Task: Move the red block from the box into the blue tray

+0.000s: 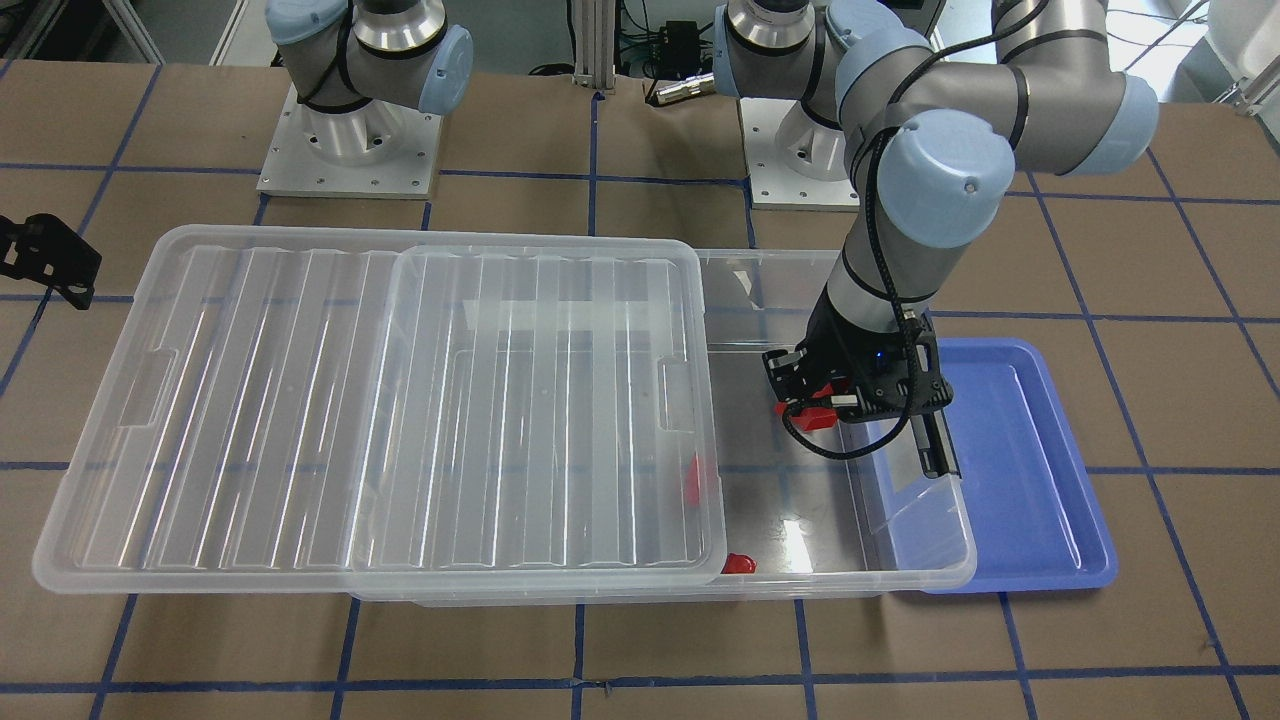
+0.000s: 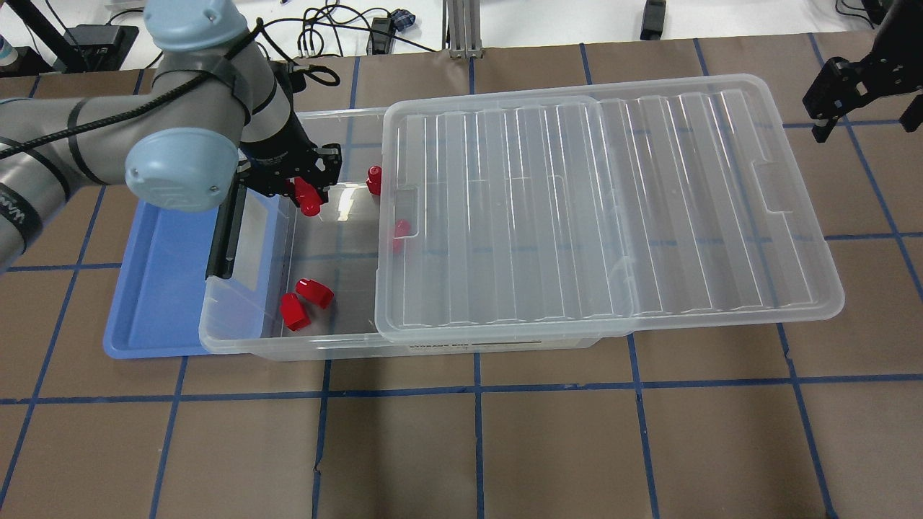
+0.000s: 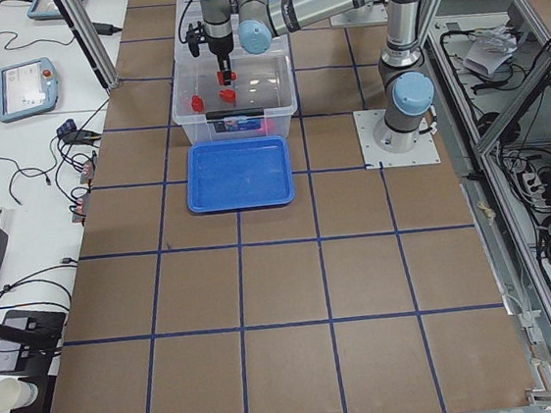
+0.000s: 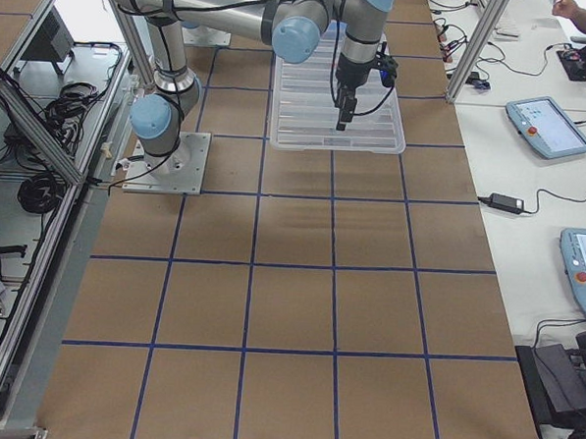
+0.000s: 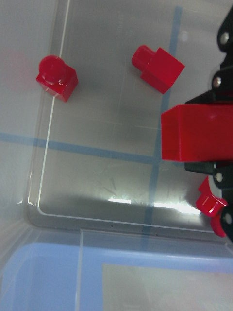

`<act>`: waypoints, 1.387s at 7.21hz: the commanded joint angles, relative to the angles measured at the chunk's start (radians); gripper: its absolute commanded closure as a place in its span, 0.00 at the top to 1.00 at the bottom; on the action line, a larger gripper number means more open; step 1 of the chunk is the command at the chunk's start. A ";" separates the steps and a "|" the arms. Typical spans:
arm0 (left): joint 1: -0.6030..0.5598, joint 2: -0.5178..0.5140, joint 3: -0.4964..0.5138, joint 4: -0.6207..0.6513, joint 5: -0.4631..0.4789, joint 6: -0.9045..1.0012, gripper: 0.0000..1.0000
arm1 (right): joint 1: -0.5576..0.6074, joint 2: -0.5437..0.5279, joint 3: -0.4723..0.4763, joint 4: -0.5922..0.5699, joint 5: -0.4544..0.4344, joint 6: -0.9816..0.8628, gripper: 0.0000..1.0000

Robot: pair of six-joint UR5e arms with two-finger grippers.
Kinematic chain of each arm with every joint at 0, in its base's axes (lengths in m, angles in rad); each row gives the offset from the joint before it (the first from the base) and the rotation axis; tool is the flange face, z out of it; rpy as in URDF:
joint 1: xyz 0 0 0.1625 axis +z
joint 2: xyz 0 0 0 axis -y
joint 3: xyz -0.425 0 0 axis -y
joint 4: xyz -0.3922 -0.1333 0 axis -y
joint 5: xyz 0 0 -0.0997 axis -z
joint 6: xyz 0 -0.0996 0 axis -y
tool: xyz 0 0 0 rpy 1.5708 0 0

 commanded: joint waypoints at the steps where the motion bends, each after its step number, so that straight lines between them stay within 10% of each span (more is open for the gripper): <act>1: 0.012 0.074 0.032 -0.112 0.008 0.065 0.00 | 0.001 0.009 0.003 -0.006 0.001 -0.001 1.00; 7: 0.332 0.087 -0.004 -0.172 0.064 0.575 0.00 | -0.013 0.061 0.017 -0.054 -0.016 -0.001 1.00; 10: 0.485 -0.004 -0.119 0.042 -0.031 0.796 0.00 | -0.028 0.073 0.029 -0.092 -0.022 -0.015 1.00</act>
